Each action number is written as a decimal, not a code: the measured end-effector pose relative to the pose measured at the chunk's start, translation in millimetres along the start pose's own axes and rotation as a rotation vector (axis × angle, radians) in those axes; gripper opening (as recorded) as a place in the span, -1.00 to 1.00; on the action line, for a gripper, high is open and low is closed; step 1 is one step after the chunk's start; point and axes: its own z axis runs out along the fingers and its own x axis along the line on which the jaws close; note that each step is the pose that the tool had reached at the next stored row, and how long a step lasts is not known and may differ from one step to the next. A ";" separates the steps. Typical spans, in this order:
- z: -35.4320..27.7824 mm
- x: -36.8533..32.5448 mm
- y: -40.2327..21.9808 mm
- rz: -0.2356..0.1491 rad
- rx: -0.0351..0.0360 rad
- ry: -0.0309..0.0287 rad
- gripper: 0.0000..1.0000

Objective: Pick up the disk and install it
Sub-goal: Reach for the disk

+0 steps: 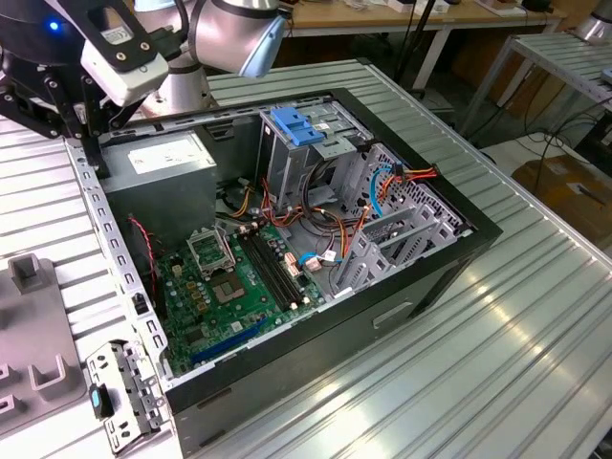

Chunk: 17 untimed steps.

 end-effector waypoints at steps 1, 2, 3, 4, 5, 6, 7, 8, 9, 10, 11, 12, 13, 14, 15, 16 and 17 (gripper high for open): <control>0.2 1.1 -0.1 0.000 -0.0001 0.0000 -0.79; 0.4 2.7 -0.2 0.000 0.0000 0.0001 -0.79; 0.5 4.0 -0.3 0.000 0.0000 0.0002 -0.79; 0.7 5.6 -0.4 0.000 0.0000 0.0003 -0.79; 0.9 6.8 -0.6 0.000 0.0000 0.0004 -0.79; 1.2 8.5 -0.7 0.000 0.0000 0.0005 -0.79; 1.4 10.1 -0.8 0.000 0.0000 0.0005 -0.79; 1.6 11.8 -1.0 0.000 0.0000 0.0005 -0.79; 1.8 13.2 -1.1 0.000 0.0000 0.0006 -0.79; 2.0 14.6 -1.2 0.000 -0.0001 0.0007 -0.79; 2.2 15.9 -1.3 0.000 0.0000 0.0007 -0.79; 2.4 17.2 -1.4 0.000 0.0000 0.0008 -0.79; 2.6 18.6 -1.5 0.000 0.0000 0.0008 -0.79; 2.8 20.1 -1.7 0.000 0.0000 0.0009 -0.79; 3.0 21.6 -1.8 0.000 0.0000 0.0009 -0.79; 3.2 22.8 -1.9 0.000 0.0000 0.0010 -0.79; 3.4 23.9 -2.0 0.000 0.0000 0.0011 -0.79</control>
